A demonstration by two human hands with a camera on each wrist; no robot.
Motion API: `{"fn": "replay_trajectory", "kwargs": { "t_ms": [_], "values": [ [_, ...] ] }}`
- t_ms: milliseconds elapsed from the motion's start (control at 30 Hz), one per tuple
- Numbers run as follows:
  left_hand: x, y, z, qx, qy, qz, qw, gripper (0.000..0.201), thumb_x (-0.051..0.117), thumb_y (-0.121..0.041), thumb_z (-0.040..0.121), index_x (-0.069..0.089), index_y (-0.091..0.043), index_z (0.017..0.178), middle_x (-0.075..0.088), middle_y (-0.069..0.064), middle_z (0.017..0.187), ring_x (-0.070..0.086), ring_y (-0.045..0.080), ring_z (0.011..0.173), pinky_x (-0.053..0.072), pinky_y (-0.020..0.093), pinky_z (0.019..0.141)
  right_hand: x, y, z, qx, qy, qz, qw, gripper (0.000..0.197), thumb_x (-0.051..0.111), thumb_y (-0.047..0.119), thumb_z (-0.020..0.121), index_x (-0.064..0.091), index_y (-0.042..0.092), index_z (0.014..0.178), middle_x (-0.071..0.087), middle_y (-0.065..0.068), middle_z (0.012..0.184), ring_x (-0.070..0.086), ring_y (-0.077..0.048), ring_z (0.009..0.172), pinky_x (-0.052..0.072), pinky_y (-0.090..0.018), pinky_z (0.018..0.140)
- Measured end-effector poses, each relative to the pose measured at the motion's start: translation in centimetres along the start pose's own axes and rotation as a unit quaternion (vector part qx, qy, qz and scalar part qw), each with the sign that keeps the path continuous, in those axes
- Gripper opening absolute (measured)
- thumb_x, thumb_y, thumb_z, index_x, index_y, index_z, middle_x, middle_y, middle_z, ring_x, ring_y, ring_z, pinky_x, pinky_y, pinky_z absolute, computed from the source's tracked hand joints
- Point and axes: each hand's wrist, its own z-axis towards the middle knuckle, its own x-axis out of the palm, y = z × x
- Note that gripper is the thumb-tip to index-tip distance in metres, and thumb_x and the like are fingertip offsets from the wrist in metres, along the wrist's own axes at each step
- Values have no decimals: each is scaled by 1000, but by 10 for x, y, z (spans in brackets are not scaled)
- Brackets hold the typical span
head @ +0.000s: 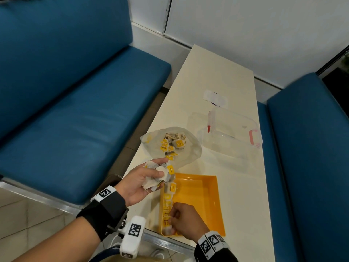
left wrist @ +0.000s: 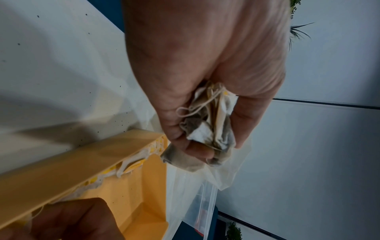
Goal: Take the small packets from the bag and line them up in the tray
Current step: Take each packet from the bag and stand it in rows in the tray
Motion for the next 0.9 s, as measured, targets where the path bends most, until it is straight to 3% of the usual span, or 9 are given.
{"fn": "replay_trajectory", "kwargs": {
  "t_ms": [67, 133, 333, 400, 500, 567, 700, 800, 900],
  "values": [
    [1, 1, -1, -1, 3, 3, 1000, 46, 64, 8, 83, 74, -16, 121, 73, 10, 113, 73, 27, 93, 57, 32, 73, 0, 1, 0, 3, -6, -12, 1000, 11, 65, 10, 87, 61, 19, 84, 65, 3, 71, 67, -5, 55, 54, -24, 56],
    [1, 2, -1, -2, 3, 6, 1000, 46, 63, 8, 84, 73, -16, 122, 73, 11, 113, 74, 27, 93, 57, 32, 73, -1, 2, 0, 10, 4, -7, 1000, 12, 67, 8, 83, 60, 18, 85, 68, -1, 70, 72, -11, 61, 56, -31, 61],
    [1, 4, 0, -1, 0, 3, 1000, 44, 63, 8, 85, 75, -16, 120, 72, 13, 117, 74, 29, 95, 57, 32, 72, -1, 2, -1, 15, 17, -46, 999, 43, 87, 20, 60, 48, 24, 79, 70, -3, 86, 69, -19, 77, 55, -35, 65],
    [2, 2, 0, 1, 7, 1, 1000, 45, 61, 9, 86, 72, -15, 122, 73, 13, 115, 75, 30, 94, 57, 32, 71, 1, 3, 0, 14, 16, -63, 998, 44, 87, 21, 61, 47, 24, 79, 69, -2, 88, 65, -18, 76, 55, -37, 69],
    [4, 1, 0, 2, 13, 4, 1000, 45, 59, 10, 87, 69, -14, 125, 75, 12, 111, 76, 29, 89, 55, 32, 72, -7, 5, 1, 23, 8, -63, 998, 44, 87, 28, 60, 49, 22, 81, 67, 3, 84, 59, -13, 69, 50, -32, 60],
    [2, 1, 0, 3, 10, 5, 1000, 45, 60, 10, 86, 71, -14, 123, 74, 12, 111, 74, 28, 90, 56, 32, 72, -19, 6, 6, 40, -25, -10, 999, 39, 86, 33, 65, 55, 20, 85, 70, 2, 81, 66, -16, 68, 51, -32, 59],
    [0, 1, 0, 5, 0, 6, 1000, 45, 66, 7, 82, 76, -17, 118, 70, 12, 118, 70, 28, 95, 58, 34, 74, -40, 10, 24, 56, -115, 98, 987, 27, 79, 36, 73, 63, 23, 89, 70, -1, 83, 68, -21, 72, 59, -38, 69],
    [1, -1, -2, 9, 6, 4, 1000, 45, 65, 7, 83, 75, -16, 120, 72, 12, 114, 71, 27, 93, 58, 33, 73, -48, 19, 34, 62, -112, 162, 979, 23, 78, 26, 82, 69, 11, 96, 66, -2, 76, 60, -14, 58, 45, -22, 46],
    [1, -4, -4, 15, 12, 2, 1000, 46, 67, 7, 81, 76, -17, 119, 74, 11, 112, 72, 27, 92, 58, 33, 74, -50, 28, 38, 66, -93, 165, 980, 16, 76, 19, 84, 73, 3, 87, 61, -4, 64, 52, -11, 49, 35, -16, 37]
  ]
}}
